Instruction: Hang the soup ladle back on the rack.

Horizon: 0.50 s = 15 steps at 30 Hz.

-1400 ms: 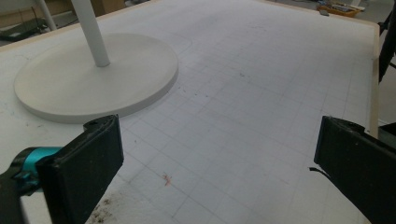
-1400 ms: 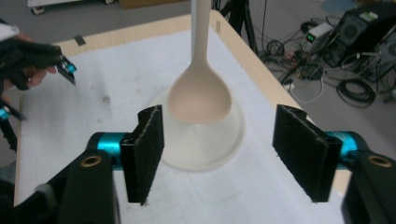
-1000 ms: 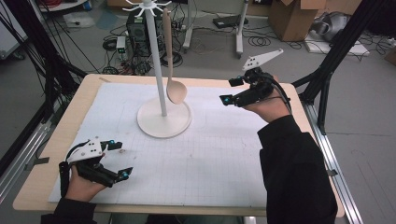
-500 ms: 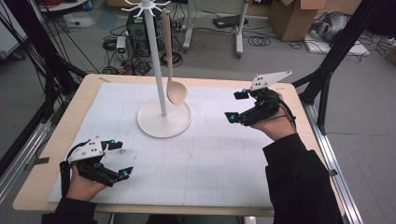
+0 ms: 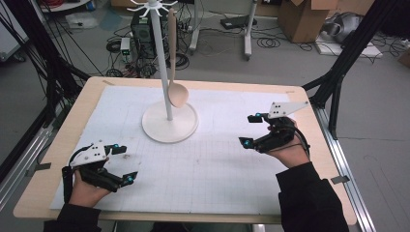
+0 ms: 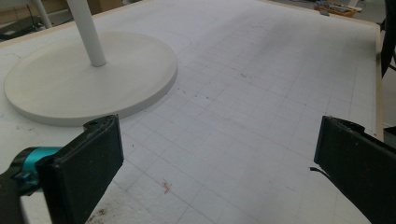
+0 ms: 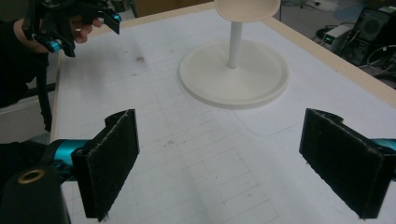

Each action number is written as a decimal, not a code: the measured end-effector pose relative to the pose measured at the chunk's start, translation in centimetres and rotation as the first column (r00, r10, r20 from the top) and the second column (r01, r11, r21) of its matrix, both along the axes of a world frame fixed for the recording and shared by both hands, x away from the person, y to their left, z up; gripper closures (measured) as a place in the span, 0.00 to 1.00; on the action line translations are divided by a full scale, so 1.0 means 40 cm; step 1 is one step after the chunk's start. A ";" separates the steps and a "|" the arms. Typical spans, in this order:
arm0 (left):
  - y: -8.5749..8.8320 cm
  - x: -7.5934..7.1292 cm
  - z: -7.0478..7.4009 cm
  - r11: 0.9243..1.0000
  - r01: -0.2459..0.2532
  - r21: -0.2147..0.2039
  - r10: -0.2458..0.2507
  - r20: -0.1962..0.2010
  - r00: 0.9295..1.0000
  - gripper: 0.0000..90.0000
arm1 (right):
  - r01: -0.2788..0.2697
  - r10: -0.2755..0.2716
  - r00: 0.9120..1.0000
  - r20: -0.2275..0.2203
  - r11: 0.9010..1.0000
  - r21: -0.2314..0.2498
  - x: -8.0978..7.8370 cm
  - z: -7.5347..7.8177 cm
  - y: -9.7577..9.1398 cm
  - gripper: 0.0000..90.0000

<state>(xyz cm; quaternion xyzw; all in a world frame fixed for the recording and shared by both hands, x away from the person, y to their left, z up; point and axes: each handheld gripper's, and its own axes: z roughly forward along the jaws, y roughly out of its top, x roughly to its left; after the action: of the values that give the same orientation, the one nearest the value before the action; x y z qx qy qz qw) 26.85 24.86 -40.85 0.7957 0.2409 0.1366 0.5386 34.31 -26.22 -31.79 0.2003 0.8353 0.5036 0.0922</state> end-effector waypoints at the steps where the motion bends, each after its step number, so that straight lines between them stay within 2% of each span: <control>1: 0.000 0.001 0.000 1.000 0.001 0.002 -0.001 0.002 1.000 0.02 | 0.004 -0.004 1.000 -0.002 1.000 0.011 -0.003 -0.008 -0.004 0.12; 10: 0.000 0.012 -0.004 1.000 -0.009 -0.007 0.009 0.000 1.000 0.02 | 0.065 -0.062 0.997 -0.045 0.996 0.063 -0.022 -0.090 -0.034 0.09; 11: 0.001 0.013 -0.004 1.000 -0.006 -0.009 0.006 -0.001 1.000 0.02 | 0.073 -0.070 0.996 -0.055 0.995 0.061 -0.024 -0.097 -0.037 0.08; 12: 0.001 0.012 -0.004 1.000 -0.010 -0.010 0.010 -0.003 1.000 0.02 | 0.085 -0.083 0.994 -0.067 0.996 0.036 -0.027 -0.104 -0.037 0.02; 13: 0.003 0.013 -0.004 1.000 -0.010 -0.009 0.010 -0.002 1.000 0.02 | 0.090 -0.088 0.994 -0.065 0.996 0.021 -0.029 -0.108 -0.036 0.02; 15: 0.006 0.016 -0.003 1.000 -0.012 -0.015 0.012 0.000 1.000 0.02 | 0.093 -0.092 0.994 -0.052 0.995 0.023 -0.041 -0.116 -0.036 0.02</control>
<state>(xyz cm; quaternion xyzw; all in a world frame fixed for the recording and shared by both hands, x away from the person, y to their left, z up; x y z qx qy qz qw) 27.48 25.11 -40.97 0.7901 0.2470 0.1380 0.5438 32.68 -27.68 -36.45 0.2526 0.8208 0.5041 0.0916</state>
